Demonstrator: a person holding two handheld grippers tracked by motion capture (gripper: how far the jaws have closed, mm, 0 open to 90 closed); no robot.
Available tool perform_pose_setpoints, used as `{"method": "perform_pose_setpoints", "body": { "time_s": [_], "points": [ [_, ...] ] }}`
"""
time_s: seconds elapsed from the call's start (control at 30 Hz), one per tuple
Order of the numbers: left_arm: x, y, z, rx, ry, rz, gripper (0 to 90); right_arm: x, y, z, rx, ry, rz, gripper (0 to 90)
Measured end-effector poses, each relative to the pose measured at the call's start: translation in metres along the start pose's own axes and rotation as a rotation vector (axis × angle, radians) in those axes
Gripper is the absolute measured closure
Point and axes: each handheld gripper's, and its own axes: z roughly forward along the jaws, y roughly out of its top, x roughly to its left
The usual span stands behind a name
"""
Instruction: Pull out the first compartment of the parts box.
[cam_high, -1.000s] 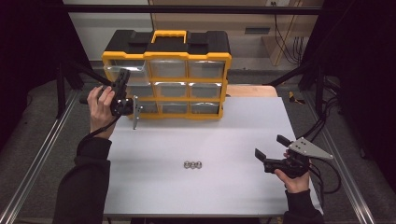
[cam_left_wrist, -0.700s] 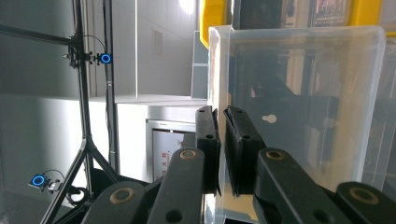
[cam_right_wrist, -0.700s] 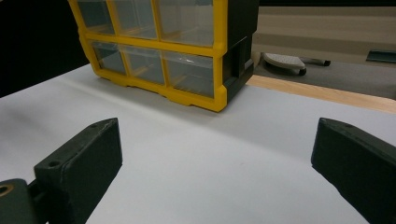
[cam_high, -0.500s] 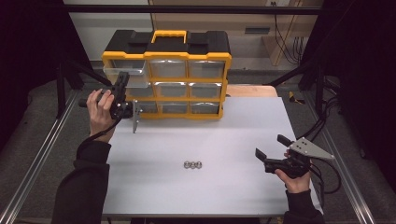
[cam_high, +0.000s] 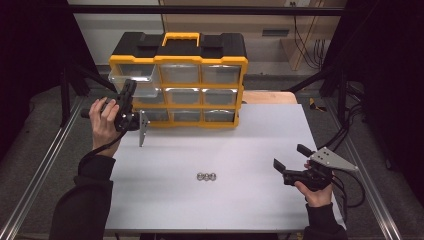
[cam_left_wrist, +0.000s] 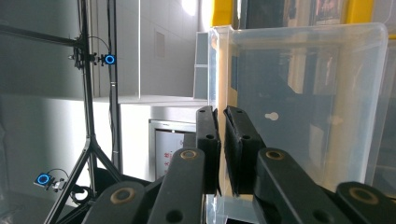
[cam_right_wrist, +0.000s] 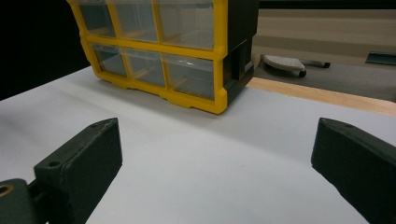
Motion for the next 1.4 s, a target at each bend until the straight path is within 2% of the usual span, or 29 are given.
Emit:
{"method": "perform_pose_setpoints", "body": {
  "time_s": [0.1,0.3,0.37,0.63,1.4],
  "points": [
    [0.0,0.001,-0.002,-0.001,0.005,0.006,83.5,0.0,0.0,0.0,0.0,-0.002,0.004,2.4],
    [0.001,0.0,-0.004,-0.007,0.005,-0.008,83.6,0.001,0.0,0.0,-0.003,0.001,0.0,2.3],
    [0.004,-0.001,-0.008,-0.012,0.006,0.002,83.6,0.0,0.001,-0.001,-0.001,0.0,0.001,2.3],
    [0.006,-0.002,-0.017,-0.017,-0.005,-0.015,83.5,0.001,0.002,-0.002,-0.007,-0.001,0.003,2.3],
    [0.01,-0.004,-0.032,-0.031,-0.021,-0.012,83.1,0.003,0.002,-0.001,-0.008,0.004,0.0,2.2]
  ]
}}
